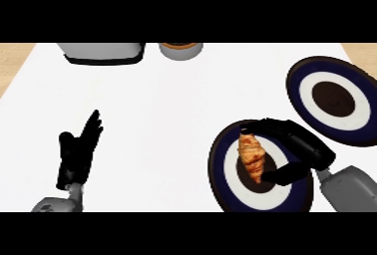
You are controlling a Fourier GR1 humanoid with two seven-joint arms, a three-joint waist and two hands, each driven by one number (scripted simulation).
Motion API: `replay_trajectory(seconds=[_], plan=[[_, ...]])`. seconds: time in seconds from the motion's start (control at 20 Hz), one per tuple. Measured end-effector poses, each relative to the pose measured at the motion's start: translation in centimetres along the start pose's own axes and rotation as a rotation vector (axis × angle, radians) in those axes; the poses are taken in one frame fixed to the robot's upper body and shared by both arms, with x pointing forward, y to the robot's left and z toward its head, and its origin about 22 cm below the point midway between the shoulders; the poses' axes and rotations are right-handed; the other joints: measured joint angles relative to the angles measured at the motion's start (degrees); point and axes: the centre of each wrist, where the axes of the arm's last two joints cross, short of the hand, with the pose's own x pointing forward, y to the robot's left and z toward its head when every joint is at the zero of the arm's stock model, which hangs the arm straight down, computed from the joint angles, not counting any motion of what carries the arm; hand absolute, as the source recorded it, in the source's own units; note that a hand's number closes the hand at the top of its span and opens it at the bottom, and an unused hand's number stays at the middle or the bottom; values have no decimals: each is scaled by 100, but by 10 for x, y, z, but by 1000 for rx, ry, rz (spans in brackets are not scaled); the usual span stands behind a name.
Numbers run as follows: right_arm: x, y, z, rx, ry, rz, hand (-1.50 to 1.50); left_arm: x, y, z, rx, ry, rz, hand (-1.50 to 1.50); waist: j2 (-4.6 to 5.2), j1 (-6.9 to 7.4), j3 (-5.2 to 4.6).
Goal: Pick the croissant from the plate and place it in the plate
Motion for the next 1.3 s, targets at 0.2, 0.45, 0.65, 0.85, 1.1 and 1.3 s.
replay_trajectory(seconds=[0.2, 0.45, 0.65, 0.85, 1.1, 1.3], plan=[[13, -14, -7, 84, 41, 225, -150, -3, -1, 4, -4, 8, -5, 0, -15, 5, -6], [45, -25, -29, 193, 120, 427, -150, -3, 1, 5, -2, 7, -8, 0, -20, 11, -12], [65, -22, -45, 325, 216, 520, -150, -3, 5, 3, -8, 8, -4, 0, -15, 22, -14], [78, -15, -57, 441, 318, 555, -150, -1, 2, 6, -7, 8, -4, 0, -11, 22, -9], [78, -2, -70, 526, 392, 583, -150, 3, -4, 6, -9, 8, -2, 0, 1, 23, -4], [70, 7, -72, 550, 427, 596, -150, -3, -7, 8, -7, 11, -4, 0, 4, 18, -3]])
